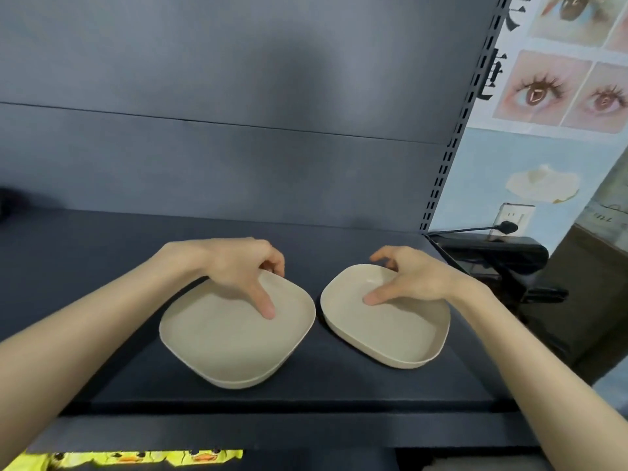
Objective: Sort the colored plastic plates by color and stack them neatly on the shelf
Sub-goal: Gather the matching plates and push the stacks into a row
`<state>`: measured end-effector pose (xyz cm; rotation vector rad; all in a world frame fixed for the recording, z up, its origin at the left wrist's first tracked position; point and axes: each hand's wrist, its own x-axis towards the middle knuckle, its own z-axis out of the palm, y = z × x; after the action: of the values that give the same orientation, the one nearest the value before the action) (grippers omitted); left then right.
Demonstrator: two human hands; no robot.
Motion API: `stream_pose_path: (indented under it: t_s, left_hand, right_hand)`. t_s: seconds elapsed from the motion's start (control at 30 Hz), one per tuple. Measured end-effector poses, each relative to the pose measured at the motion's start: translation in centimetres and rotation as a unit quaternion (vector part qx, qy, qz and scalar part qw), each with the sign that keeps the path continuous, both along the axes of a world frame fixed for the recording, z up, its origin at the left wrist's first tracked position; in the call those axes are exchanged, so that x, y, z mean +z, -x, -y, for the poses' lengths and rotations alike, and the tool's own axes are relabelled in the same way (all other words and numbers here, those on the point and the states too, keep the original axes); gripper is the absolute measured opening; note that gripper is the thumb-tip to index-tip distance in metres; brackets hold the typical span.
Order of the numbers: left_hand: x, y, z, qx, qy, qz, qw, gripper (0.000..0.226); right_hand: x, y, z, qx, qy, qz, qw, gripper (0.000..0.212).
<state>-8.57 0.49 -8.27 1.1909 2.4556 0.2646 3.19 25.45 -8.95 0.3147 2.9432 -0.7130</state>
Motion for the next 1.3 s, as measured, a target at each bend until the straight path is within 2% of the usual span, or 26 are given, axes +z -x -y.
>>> stream_pose_path:
  t_s: [0.1, 0.23, 0.47, 0.6, 0.7, 0.77, 0.9, 1.0, 1.17, 1.3]
  left_hand:
    - [0.2, 0.1, 0.3, 0.014, -0.008, 0.020, 1.000, 0.034]
    - [0.9, 0.0, 1.4, 0.058, -0.062, 0.067, 0.994, 0.024]
    - [1.1, -1.9, 5.8, 0.220, -0.227, 0.048, 0.947, 0.031]
    - [0.6, -4.4, 8.9, 0.320, -0.333, 0.007, 0.887, 0.021]
    - [-0.1, -6.3, 11.1, 0.366, -0.420, 0.006, 0.830, 0.008]
    - [-0.5, -7.6, 12.8, 0.391, -0.473, 0.013, 0.789, 0.006]
    - [-1.0, -9.9, 16.7, 0.408, -0.558, 0.046, 0.721, 0.022]
    - [-1.3, -11.4, 20.4, 0.414, -0.590, 0.051, 0.691, 0.031]
    - [-2.1, -14.1, 28.6, 0.434, -0.589, 0.022, 0.682, 0.015]
    - [-2.6, -15.7, 35.4, 0.462, -0.560, -0.021, 0.687, 0.015]
  right_hand:
    - [-0.2, 0.3, -0.4, 0.005, 0.045, 0.000, 0.999, 0.051]
    - [0.4, 0.2, -1.0, -0.022, 0.097, -0.070, 0.993, 0.025]
    - [1.1, -0.7, 0.4, -0.019, 0.176, -0.112, 0.978, 0.017]
    - [1.8, -1.2, 2.7, -0.040, 0.254, -0.184, 0.949, 0.013]
    - [2.2, -1.8, 5.5, -0.047, 0.311, -0.226, 0.922, 0.008]
    - [2.5, -2.2, 7.9, -0.047, 0.342, -0.241, 0.907, 0.012]
    - [3.3, -3.0, 13.0, -0.036, 0.367, -0.263, 0.892, 0.022]
    - [3.6, -3.5, 17.5, -0.031, 0.392, -0.275, 0.877, 0.018]
    - [2.1, -4.2, 26.4, -0.028, 0.444, -0.280, 0.851, 0.020]
    - [0.0, -4.5, 33.8, -0.038, 0.474, -0.283, 0.833, 0.022]
